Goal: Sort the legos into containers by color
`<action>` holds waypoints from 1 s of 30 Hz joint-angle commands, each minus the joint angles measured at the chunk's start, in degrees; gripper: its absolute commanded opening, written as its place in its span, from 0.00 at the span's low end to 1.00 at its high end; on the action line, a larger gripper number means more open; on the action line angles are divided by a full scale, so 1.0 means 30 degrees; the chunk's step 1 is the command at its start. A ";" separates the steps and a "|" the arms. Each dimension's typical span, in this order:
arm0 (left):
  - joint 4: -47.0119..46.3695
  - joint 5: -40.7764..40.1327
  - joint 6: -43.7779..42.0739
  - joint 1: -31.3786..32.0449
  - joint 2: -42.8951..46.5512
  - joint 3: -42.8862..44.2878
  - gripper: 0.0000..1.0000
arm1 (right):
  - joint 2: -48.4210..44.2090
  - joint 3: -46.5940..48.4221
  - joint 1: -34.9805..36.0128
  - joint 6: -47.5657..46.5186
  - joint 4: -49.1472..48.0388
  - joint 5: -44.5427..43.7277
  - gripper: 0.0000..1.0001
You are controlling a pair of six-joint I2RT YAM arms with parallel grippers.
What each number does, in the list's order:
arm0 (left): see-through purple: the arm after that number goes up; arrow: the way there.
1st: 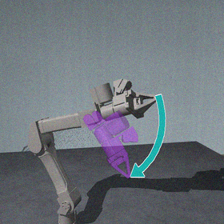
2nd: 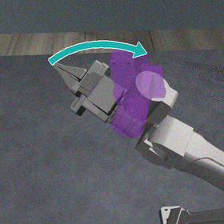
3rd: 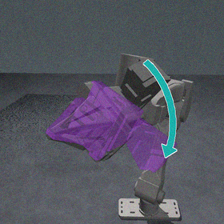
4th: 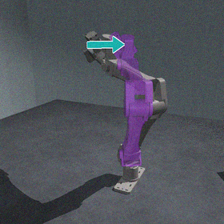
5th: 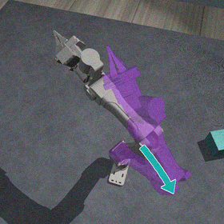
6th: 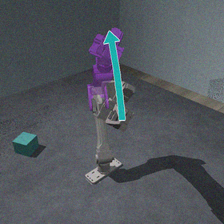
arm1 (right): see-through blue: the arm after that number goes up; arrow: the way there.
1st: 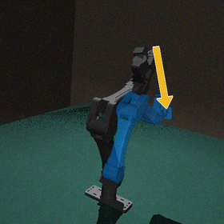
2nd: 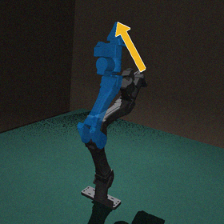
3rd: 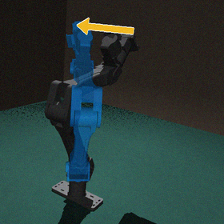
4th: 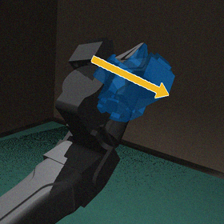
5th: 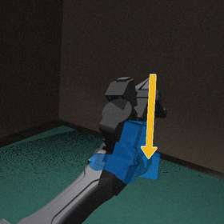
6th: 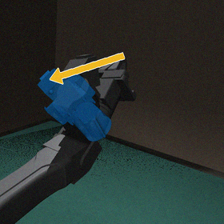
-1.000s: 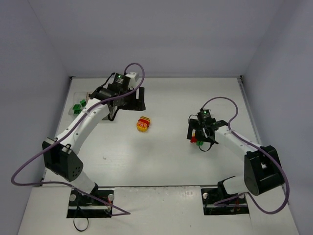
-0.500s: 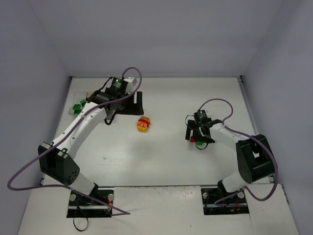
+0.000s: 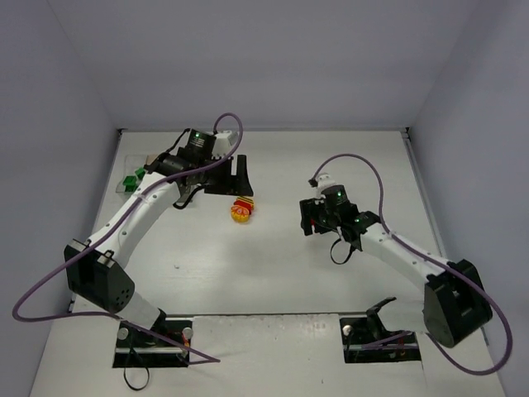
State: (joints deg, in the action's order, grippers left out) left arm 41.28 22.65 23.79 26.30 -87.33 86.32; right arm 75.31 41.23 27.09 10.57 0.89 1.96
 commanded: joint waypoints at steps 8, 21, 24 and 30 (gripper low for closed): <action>-0.3325 0.5074 0.1032 0.0928 0.0341 0.0054 0.75 | -0.5503 -0.0298 0.1516 -0.7476 -0.5071 0.7078 0.11; -0.4736 0.6043 0.3846 0.2628 -0.1707 0.1078 0.78 | -0.5562 -0.0209 0.2571 -0.8093 -0.5744 0.8254 0.14; -0.4706 0.6013 0.4168 0.2921 -0.2120 0.1283 0.77 | -0.5591 -0.0151 0.2630 -0.8181 -0.5744 0.8225 0.14; -0.4706 0.6042 0.4491 0.3448 -0.2677 0.1635 0.70 | -0.5561 -0.0297 0.2688 -0.8269 -0.5715 0.8166 0.15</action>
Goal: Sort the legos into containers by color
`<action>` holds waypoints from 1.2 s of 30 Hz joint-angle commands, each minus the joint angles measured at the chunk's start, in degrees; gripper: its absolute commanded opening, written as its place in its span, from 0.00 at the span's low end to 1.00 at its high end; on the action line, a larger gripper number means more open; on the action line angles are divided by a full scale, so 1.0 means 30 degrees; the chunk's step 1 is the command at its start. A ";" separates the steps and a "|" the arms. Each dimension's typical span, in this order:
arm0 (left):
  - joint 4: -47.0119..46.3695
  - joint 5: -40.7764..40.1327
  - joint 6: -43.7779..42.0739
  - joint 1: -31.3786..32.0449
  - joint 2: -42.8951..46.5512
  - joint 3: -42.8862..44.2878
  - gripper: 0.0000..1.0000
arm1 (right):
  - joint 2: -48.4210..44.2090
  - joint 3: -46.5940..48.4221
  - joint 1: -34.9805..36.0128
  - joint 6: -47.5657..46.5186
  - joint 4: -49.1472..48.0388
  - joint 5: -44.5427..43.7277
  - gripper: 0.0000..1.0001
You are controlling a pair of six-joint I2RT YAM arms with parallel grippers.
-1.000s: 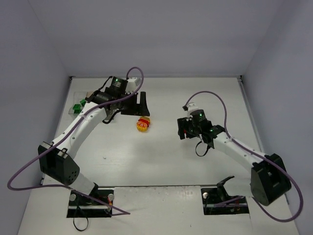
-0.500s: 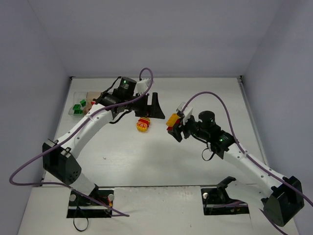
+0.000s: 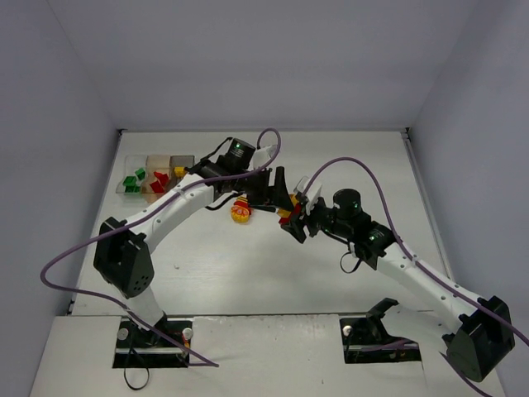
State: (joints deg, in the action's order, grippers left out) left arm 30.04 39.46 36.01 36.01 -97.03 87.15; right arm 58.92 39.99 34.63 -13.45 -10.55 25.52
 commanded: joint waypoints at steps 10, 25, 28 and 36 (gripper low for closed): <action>-0.0847 0.0030 0.0449 -0.0020 0.0909 0.1358 0.00 | -0.0244 -0.0524 0.0233 -0.0350 -0.1846 0.0166 0.15; 0.2639 0.0093 -0.2240 -0.5993 0.2725 0.1036 0.00 | -0.0098 -0.1728 0.0233 -0.0408 -0.1523 -0.0420 0.15; 0.4452 -0.4265 -0.3971 -0.7284 0.2375 0.1620 0.00 | -0.0010 -0.1582 0.0233 -0.0379 -0.1436 -0.0361 0.15; 0.4195 -1.1246 -0.5936 -0.9277 -0.2337 0.4138 0.03 | -0.0214 -0.1493 0.0233 -0.0350 -0.1260 -0.0274 0.15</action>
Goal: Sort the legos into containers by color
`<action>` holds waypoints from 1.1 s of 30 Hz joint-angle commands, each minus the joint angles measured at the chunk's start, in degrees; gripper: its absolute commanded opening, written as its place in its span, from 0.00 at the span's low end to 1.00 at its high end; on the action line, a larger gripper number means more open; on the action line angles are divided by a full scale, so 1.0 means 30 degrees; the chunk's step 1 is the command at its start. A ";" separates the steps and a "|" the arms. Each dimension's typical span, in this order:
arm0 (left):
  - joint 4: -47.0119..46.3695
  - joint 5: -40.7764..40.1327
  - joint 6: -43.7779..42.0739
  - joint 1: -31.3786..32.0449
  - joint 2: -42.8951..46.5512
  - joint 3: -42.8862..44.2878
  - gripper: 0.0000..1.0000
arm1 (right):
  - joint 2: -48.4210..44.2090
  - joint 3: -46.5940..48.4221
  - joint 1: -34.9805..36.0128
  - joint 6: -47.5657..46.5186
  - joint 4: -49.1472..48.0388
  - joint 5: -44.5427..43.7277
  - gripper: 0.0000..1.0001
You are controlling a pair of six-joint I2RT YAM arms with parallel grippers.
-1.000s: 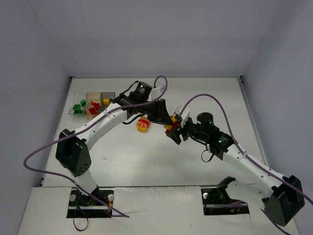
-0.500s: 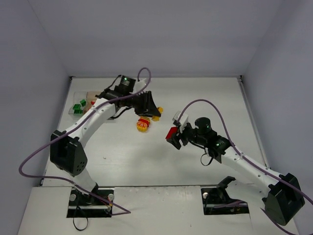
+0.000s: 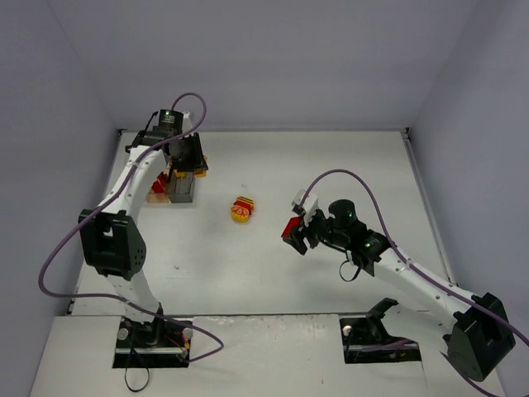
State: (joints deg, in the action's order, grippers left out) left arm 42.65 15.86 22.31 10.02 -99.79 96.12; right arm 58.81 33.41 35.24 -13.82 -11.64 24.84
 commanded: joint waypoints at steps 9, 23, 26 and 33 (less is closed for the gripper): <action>0.0518 -0.6018 -0.1868 -0.2285 -0.6081 0.4581 0.19 | -0.0354 0.0671 0.0059 -0.0168 -0.0779 0.0040 0.15; 0.1015 -0.4380 -0.0875 -0.1586 -0.2924 0.2535 0.73 | 0.0260 0.1577 0.0059 -0.0606 -0.0778 0.0245 0.15; 0.0988 -0.2656 -0.0523 0.0258 -0.0493 0.0925 0.73 | 0.0436 0.2105 0.0059 -0.0811 -0.0779 0.0333 0.15; -0.2579 0.5695 0.1673 0.4243 0.3172 -0.2679 0.73 | 0.1111 0.3042 0.0117 -0.1280 -0.0749 0.0655 0.15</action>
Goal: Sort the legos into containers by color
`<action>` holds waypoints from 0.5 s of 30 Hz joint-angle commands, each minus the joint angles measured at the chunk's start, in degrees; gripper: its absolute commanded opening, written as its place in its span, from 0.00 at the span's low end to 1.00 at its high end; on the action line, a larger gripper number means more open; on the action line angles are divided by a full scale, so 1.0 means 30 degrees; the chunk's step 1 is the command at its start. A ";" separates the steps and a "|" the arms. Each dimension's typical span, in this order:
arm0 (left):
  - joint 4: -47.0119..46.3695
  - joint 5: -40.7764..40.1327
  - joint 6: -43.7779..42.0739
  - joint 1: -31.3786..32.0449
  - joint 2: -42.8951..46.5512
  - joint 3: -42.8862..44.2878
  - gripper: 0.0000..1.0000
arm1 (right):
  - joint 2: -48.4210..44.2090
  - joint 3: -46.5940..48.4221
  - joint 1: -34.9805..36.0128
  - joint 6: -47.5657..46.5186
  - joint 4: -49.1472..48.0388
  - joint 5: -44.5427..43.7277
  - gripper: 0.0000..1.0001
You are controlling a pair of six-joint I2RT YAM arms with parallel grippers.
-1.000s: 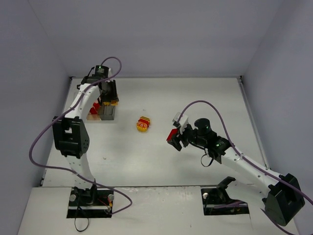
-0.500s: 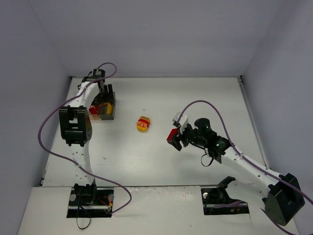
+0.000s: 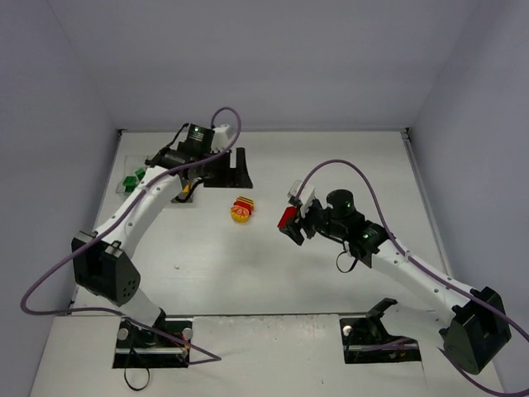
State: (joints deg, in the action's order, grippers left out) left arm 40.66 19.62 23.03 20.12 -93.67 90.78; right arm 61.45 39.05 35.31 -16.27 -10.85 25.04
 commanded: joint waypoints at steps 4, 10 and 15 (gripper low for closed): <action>-0.3269 0.5912 0.1992 0.2987 0.2011 -0.1988 0.74 | 0.0317 0.1457 0.0095 -0.0523 -0.1041 0.0707 0.15; -0.4677 0.6762 0.2666 0.4923 0.1839 -0.2487 0.74 | 0.0317 0.1720 0.0066 -0.0523 -0.1099 0.0883 0.15; -0.5234 0.7084 0.2930 0.5627 0.1253 -0.2429 0.74 | 0.0200 0.1779 0.0095 -0.0347 -0.1275 0.1059 0.16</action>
State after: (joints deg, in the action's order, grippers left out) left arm 30.06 38.50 30.52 36.23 -90.17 81.84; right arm 62.59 41.43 35.31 -17.02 -10.85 26.50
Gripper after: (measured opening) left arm 0.739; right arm 0.627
